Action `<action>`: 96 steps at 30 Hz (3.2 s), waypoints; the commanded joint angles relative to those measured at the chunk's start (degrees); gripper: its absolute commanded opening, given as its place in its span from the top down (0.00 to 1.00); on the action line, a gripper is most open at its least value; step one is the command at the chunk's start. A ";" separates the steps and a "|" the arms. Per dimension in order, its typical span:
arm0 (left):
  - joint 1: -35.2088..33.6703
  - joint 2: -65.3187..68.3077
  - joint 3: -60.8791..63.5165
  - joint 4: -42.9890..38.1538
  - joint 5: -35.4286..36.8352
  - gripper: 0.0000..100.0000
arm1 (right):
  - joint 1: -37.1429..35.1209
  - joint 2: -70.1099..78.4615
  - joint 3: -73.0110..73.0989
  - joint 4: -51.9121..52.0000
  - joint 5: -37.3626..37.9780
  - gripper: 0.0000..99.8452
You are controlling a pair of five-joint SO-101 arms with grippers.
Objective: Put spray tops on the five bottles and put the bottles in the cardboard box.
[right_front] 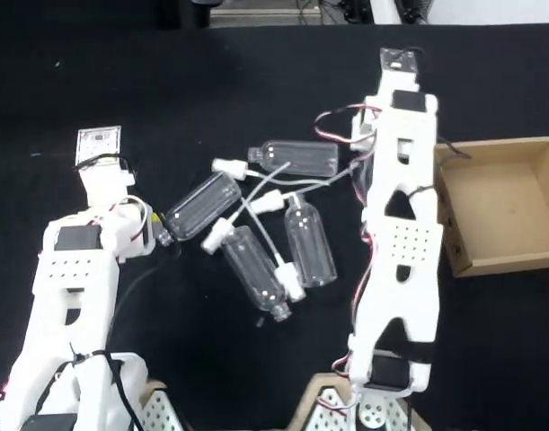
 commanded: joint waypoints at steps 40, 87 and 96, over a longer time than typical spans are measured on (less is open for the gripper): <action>0.48 -0.79 -0.22 -3.87 0.35 0.80 | 1.32 -46.29 28.62 13.01 3.25 0.99; 14.20 -0.09 -9.89 0.62 4.13 0.80 | -6.07 -173.14 162.51 -53.98 -9.76 0.99; 14.73 6.07 -11.56 0.62 6.33 0.80 | -6.07 -173.14 162.51 -53.89 -9.76 0.99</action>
